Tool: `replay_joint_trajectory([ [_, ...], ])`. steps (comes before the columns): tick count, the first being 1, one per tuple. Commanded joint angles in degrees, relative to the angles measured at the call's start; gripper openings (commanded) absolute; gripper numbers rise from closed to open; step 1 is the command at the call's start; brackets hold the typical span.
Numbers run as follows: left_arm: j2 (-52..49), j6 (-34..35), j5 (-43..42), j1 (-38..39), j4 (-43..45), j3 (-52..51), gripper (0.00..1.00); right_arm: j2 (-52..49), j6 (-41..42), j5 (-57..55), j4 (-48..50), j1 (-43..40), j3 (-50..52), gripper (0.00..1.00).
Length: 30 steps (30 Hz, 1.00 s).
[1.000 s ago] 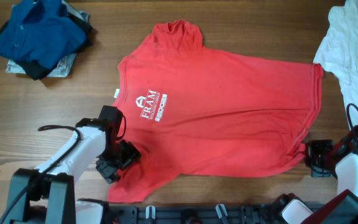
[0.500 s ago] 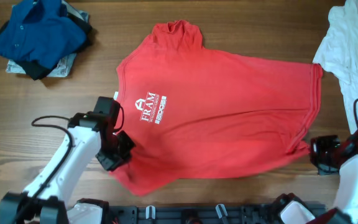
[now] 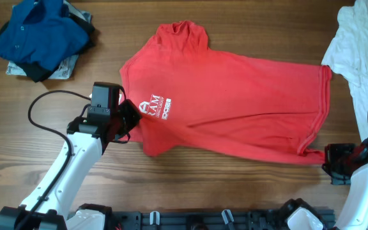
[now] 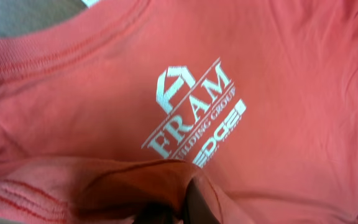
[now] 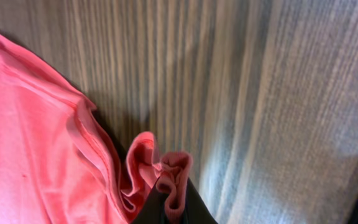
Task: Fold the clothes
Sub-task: 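Lift the bottom hem with both grippers and fold it up toward the collar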
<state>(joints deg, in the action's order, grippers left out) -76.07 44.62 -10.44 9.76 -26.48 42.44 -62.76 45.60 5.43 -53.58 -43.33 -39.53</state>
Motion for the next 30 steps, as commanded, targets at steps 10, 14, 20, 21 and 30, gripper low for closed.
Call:
replay_joint_trajectory([
  [10, -7.78, -0.90, 6.27, 0.09, 20.63, 0.50, 0.06, -1.49, 7.06, -2.05, 7.63, -0.13, 2.08, 0.06],
  [14, -10.25, -0.90, 6.64, 0.09, 27.41, 0.50, 0.08, -2.95, 7.85, -1.07, 12.59, -0.13, 2.32, 0.07],
  [20, -14.10, -0.90, 10.91, 0.09, 28.92, 0.50, 0.08, -6.08, 10.19, 1.46, 16.70, 3.28, 2.32, 0.08],
  [21, -14.25, -0.90, 11.67, 0.09, 28.94, 0.50, 0.07, -6.91, 10.95, 1.46, 17.70, 5.20, 2.32, 0.08],
  [30, -15.32, -0.92, 15.54, 0.07, 29.75, 0.50, 0.36, -10.21, 11.28, -3.89, 30.18, 13.90, 2.32, 0.22],
])
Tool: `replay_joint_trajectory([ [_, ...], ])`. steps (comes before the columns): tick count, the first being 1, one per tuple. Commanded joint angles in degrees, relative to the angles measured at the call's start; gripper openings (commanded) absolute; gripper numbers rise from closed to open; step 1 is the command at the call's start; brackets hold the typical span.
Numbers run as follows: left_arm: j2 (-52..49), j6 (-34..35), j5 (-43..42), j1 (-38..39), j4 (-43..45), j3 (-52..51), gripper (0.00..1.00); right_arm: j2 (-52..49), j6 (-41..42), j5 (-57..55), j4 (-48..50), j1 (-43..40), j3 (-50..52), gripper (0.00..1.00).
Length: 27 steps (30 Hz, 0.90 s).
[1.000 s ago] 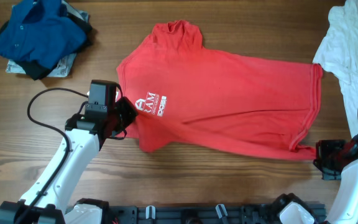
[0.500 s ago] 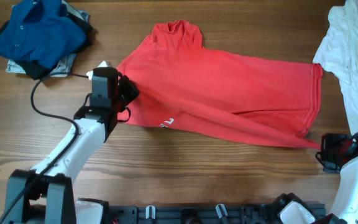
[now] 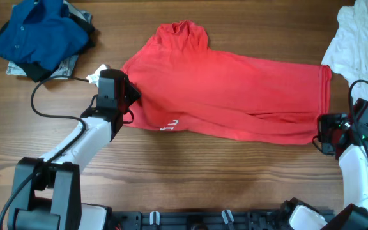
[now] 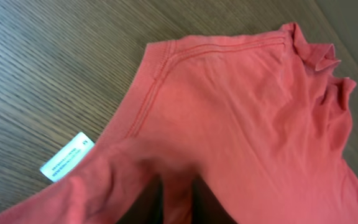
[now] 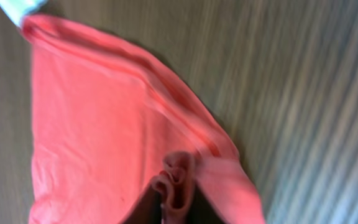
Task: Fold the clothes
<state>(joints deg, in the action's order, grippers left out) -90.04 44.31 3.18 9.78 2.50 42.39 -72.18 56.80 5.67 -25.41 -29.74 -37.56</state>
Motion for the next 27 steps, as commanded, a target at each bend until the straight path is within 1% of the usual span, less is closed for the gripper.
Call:
replay_joint_trajectory([
  [1, -1.55, -0.61, 2.58, 0.04, 0.79, 0.55, 0.45, -0.79, -0.72, -4.48, 3.26, 0.31, 0.35, 0.50],
  [2, -1.53, -0.63, 3.41, 0.04, 1.07, 0.55, 0.61, -0.79, -4.70, -3.26, 5.42, 0.31, 0.33, 0.85],
  [3, -1.46, -0.63, 3.37, 0.04, 1.22, 0.55, 0.62, -0.79, -7.02, -2.43, 6.16, 0.31, 0.31, 0.99],
  [4, -1.22, -0.68, 3.34, 0.04, 1.07, 0.61, 0.65, -0.79, -9.49, -1.64, 6.21, 0.31, 0.07, 0.99],
  [5, -0.76, -1.36, 3.32, 0.04, 0.39, 0.61, 0.65, -0.76, -10.78, -1.57, 5.60, 0.31, -0.37, 0.99],
  [7, 1.49, -4.94, 3.30, 0.07, -2.12, 0.61, 0.68, -0.13, -14.14, -1.60, -1.27, 0.24, -4.37, 0.99],
  [8, 3.41, -5.20, 3.32, 0.07, -4.13, 0.61, 0.68, 0.66, -15.10, -1.62, -5.90, 0.26, -6.62, 0.99],
  [9, 6.29, -5.18, 3.28, 0.07, -7.30, 0.61, 0.68, 1.33, -15.78, -1.44, -10.14, 0.26, -8.20, 1.00],
  [11, 10.16, -5.22, 2.21, 0.09, -13.03, 0.61, 0.62, 1.92, -19.50, 0.28, -15.39, 0.26, -8.76, 0.99],
  [12, 12.09, -5.86, 1.46, 0.11, -17.18, 0.61, 0.60, 1.66, -21.97, 2.32, -18.97, 0.28, -8.50, 0.99],
  [14, 12.22, -6.01, -2.38, 0.11, -22.64, 0.61, 0.62, 0.70, -30.58, 10.99, -22.49, 0.33, -7.32, 0.99],
  [15, 11.10, -6.03, -3.87, 0.11, -23.63, 0.61, 0.62, 0.13, -31.36, 13.94, -23.50, 0.33, -6.03, 0.98],
  [16, 9.73, -6.10, -5.38, 0.11, -24.11, 0.61, 0.59, -0.07, -31.36, 14.78, -23.41, 0.33, -4.96, 0.92],
  [17, 8.46, -6.23, -7.08, 0.11, -24.22, 0.61, 0.56, -0.17, -31.47, 15.02, -22.99, 0.33, -3.82, 0.83],
  [18, 6.93, -6.23, -9.14, 0.11, -24.13, 0.61, 0.51, -0.26, -31.58, 15.21, -22.71, 0.33, -3.17, 0.71],
  [19, 5.79, -6.21, -10.25, 0.11, -24.15, 0.61, 0.46, -0.26, -33.46, 17.11, -21.66, 0.33, -2.19, 0.62],
  [20, 3.98, -6.23, -12.37, 0.11, -24.13, 0.61, 0.37, -0.26, -35.12, 19.37, -20.17, 0.39, -1.33, 0.50],
  [21, 2.84, -6.21, -13.03, 0.11, -23.85, 0.61, 0.31, -0.26, -35.39, 19.98, -19.23, 0.76, -0.70, 0.40],
  [23, 1.25, -6.60, -13.00, 0.11, -22.73, 0.61, 0.20, -0.48, -35.36, 20.11, -16.92, 2.73, 0.20, 0.25],
  [24, 1.01, -6.60, -13.00, 0.11, -21.86, 0.61, 0.13, -0.90, -34.99, 20.11, -15.69, 4.15, 0.20, 0.20],
  [25, 0.98, -6.58, -13.00, 0.11, -20.90, 0.61, 0.09, -1.38, -33.40, 20.09, -14.60, 5.35, 0.20, 0.18],
  [27, 0.98, -5.70, -12.98, 0.11, -18.78, 0.61, 0.07, -3.65, -28.17, 19.56, -12.17, 8.50, 0.20, 0.16],
])
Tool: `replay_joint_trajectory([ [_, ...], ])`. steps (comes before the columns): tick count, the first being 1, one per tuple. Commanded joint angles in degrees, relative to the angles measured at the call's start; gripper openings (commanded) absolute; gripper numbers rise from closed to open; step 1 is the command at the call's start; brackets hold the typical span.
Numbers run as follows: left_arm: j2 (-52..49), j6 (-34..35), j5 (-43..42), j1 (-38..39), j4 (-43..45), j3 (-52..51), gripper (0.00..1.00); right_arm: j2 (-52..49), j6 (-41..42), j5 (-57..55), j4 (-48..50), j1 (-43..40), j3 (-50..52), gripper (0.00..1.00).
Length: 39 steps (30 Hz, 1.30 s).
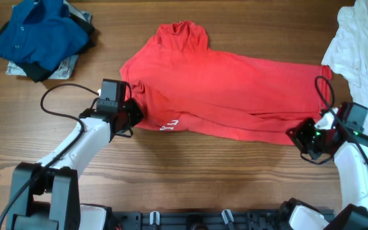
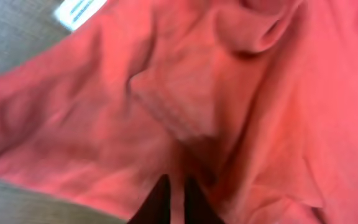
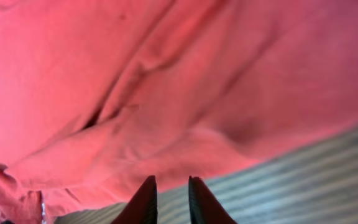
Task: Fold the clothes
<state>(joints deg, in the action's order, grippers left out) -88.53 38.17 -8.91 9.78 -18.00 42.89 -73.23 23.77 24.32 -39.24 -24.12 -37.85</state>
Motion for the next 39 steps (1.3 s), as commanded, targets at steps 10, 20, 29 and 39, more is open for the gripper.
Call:
replay_joint_trajectory([
  [10, -2.64, 4.28, -0.68, 0.11, 3.02, 0.11, 0.04, -16.46, 8.39, 1.18, 12.81, 8.81, 0.46, 0.13],
  [20, -4.81, 4.26, -0.48, 0.04, 8.15, 0.11, 0.08, -16.46, 12.22, 1.22, 19.02, 8.90, 0.31, 0.24],
  [29, -8.28, 4.31, -0.70, 0.07, 15.30, 0.11, 0.10, -16.46, 13.92, 0.96, 26.64, 8.92, 0.26, 0.23],
  [39, 6.84, -3.93, -7.13, 0.07, 10.82, 0.22, 0.18, -9.35, 9.16, 1.36, 26.43, 8.74, -7.19, 0.23],
])
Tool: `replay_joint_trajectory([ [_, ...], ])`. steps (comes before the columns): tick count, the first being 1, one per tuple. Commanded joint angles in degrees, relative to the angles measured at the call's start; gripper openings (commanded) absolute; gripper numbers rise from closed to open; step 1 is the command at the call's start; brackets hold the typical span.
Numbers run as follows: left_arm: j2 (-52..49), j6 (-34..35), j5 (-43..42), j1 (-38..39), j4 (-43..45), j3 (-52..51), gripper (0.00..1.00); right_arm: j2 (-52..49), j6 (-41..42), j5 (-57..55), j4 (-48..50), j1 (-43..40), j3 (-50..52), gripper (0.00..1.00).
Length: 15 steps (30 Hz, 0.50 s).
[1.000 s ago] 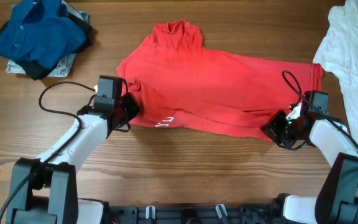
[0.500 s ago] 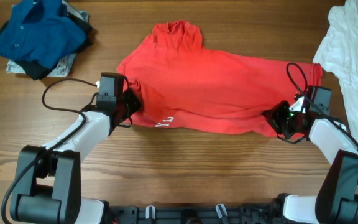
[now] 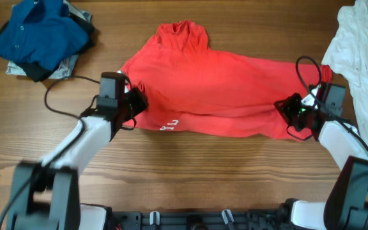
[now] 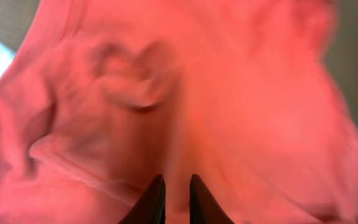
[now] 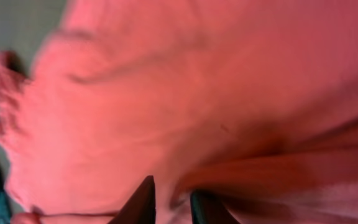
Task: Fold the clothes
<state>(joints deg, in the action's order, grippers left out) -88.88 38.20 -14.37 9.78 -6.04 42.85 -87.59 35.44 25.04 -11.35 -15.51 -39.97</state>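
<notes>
A red T-shirt (image 3: 229,83) lies across the middle of the wooden table (image 3: 203,172), its lower part folded up so that only part of the white print shows near the front edge. My left gripper (image 3: 135,102) rests on the shirt's left side by the sleeve. In the left wrist view its fingers (image 4: 176,186) stand slightly apart over red cloth (image 4: 229,93). My right gripper (image 3: 285,112) lies on the shirt's right part, pointing left. Its fingers (image 5: 171,190) are also a little apart, with a creased fold of red cloth (image 5: 197,74) around them.
A pile of blue and dark clothes (image 3: 40,35) sits at the back left corner. A white garment (image 3: 360,45) lies along the right edge, close to my right arm. Black cables trail from both wrists over the table.
My right gripper moved from the shirt's lower right corner to farther left and up on the shirt, and that corner now lies farther in. My left gripper shifted slightly upward.
Both grippers were first shut on the shirt's near edge, the shirt spread with its print fully showing. Then that edge lay folded up, still held. Later both sets of fingers stood apart on the folded shirt, and now both lie farther in on it.
</notes>
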Motion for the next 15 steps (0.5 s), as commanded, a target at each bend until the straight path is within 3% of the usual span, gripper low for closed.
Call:
replay_joint_trajectory([
  [1, 9.55, -3.91, -1.68, 0.07, -2.91, 0.26, 0.20, 7.21, -2.49, 2.16, -3.34, 0.15, -6.62, 0.30],
  [2, 10.80, -3.89, -1.68, 0.07, -4.85, 0.26, 0.21, 9.11, -2.49, 3.96, -4.90, 0.13, -7.58, 0.38],
  [3, 11.21, -3.74, -1.73, 0.11, -7.78, 0.26, 0.33, 12.13, -2.51, 6.01, -7.13, 0.17, -8.26, 0.55],
  [4, 10.64, -3.26, -1.75, 0.11, -10.75, 0.24, 0.36, 14.75, -2.49, 6.51, -8.46, 0.20, -8.26, 0.77],
  [6, 9.57, -3.28, -2.27, 0.13, -13.31, 0.24, 0.40, 16.02, -2.99, 5.44, -9.44, 0.17, -8.26, 0.95],
  [8, 8.66, -3.30, -6.38, 0.46, -13.51, 0.24, 0.35, 15.10, -3.80, 5.44, -12.31, 0.37, -8.24, 0.95],
  [9, 8.50, -3.30, -8.17, 1.99, -12.74, 0.24, 0.29, 14.51, -5.38, 5.44, -14.25, 1.01, -8.24, 0.95],
  [10, 8.50, -3.30, -8.31, 3.96, -11.89, 0.24, 0.26, 13.92, -6.49, 5.42, -15.58, 2.01, -8.24, 0.90],
  [11, 8.50, -3.28, -8.31, 6.49, -10.58, 0.24, 0.24, 13.16, -7.04, 5.44, -16.37, 3.61, -8.24, 0.83],
  [13, 8.39, -2.99, -7.72, 13.66, -6.08, 0.24, 0.25, 11.63, -6.71, 5.44, -16.96, 7.82, -8.24, 0.58],
  [14, 7.69, 1.66, -2.69, 18.67, -3.91, 0.24, 0.18, 10.62, -5.09, 5.18, -16.94, 10.60, -8.24, 0.44],
  [15, 6.82, 4.04, 0.09, 20.87, -3.06, 0.24, 0.14, 9.79, -3.45, 4.57, -16.87, 12.74, -8.22, 0.40],
])
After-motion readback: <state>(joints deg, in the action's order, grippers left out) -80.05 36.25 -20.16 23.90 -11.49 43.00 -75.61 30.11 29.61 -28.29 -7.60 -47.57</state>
